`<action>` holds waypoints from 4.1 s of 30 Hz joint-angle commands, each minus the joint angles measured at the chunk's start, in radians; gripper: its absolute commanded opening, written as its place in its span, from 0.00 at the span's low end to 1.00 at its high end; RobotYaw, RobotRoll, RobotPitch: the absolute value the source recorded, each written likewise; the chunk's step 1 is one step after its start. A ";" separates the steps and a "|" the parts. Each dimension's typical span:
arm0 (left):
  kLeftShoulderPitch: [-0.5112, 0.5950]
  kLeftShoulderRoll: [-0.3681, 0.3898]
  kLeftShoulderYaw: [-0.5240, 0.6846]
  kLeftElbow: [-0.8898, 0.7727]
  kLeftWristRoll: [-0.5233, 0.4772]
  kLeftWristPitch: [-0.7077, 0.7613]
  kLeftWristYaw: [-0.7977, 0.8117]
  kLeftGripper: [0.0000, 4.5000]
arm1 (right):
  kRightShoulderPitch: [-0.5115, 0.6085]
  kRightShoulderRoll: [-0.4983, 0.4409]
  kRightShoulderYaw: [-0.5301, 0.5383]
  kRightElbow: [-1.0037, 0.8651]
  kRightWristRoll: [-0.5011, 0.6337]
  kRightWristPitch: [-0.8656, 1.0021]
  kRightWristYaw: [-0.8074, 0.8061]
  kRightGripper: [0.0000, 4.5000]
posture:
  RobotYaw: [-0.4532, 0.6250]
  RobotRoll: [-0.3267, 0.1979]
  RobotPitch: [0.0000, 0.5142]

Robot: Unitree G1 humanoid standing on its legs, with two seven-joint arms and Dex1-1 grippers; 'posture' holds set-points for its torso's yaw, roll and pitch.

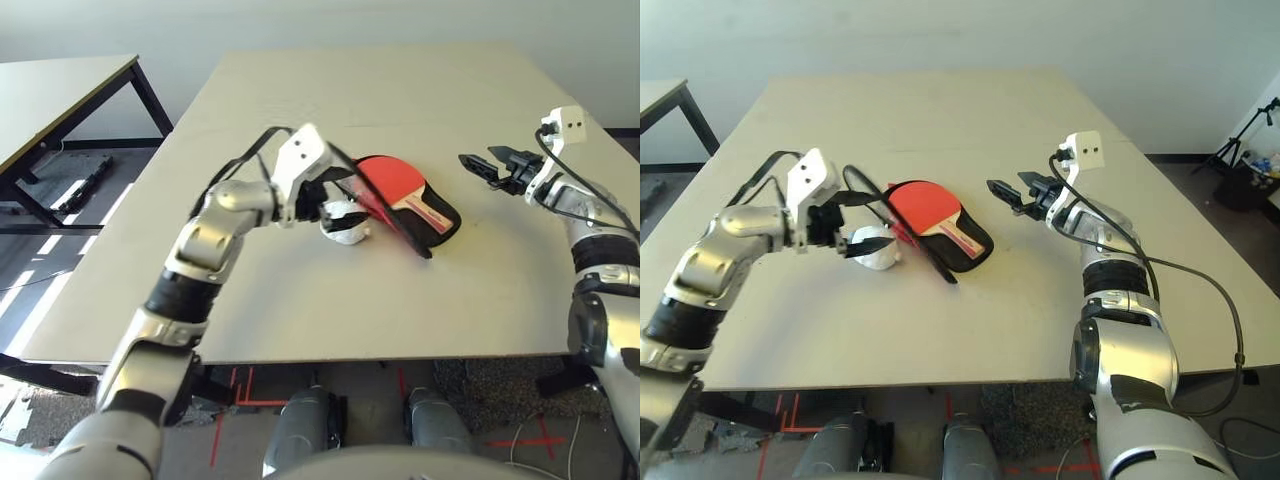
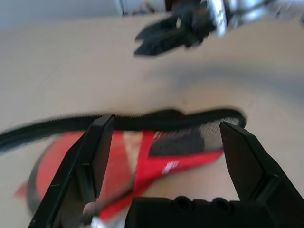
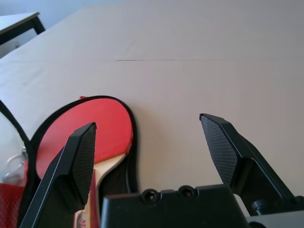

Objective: Store the ping-pong paddle in its case and zip it.

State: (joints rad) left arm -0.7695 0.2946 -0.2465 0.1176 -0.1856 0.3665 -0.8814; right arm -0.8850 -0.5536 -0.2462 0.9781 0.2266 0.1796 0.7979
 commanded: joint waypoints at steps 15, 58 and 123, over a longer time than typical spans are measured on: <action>0.107 -0.059 -0.063 -0.017 0.045 -0.037 0.050 1.00 | -0.017 -0.070 -0.054 0.052 0.055 0.070 0.029 1.00 | 0.39 0.62 0.03; 0.121 0.087 -0.009 -0.145 0.028 0.058 0.041 1.00 | -0.090 0.092 0.028 0.251 -0.020 0.495 0.007 0.66 | 0.44 0.62 0.06; 0.113 0.029 -0.029 -0.042 0.065 -0.038 0.043 1.00 | 0.650 -0.092 -0.095 -1.099 0.412 1.292 -0.064 0.14 | 0.40 0.62 0.07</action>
State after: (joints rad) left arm -0.6528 0.3196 -0.2619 0.0627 -0.1355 0.3310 -0.8316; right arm -0.2430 -0.6175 -0.3713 -0.1021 0.6068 1.4694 0.6972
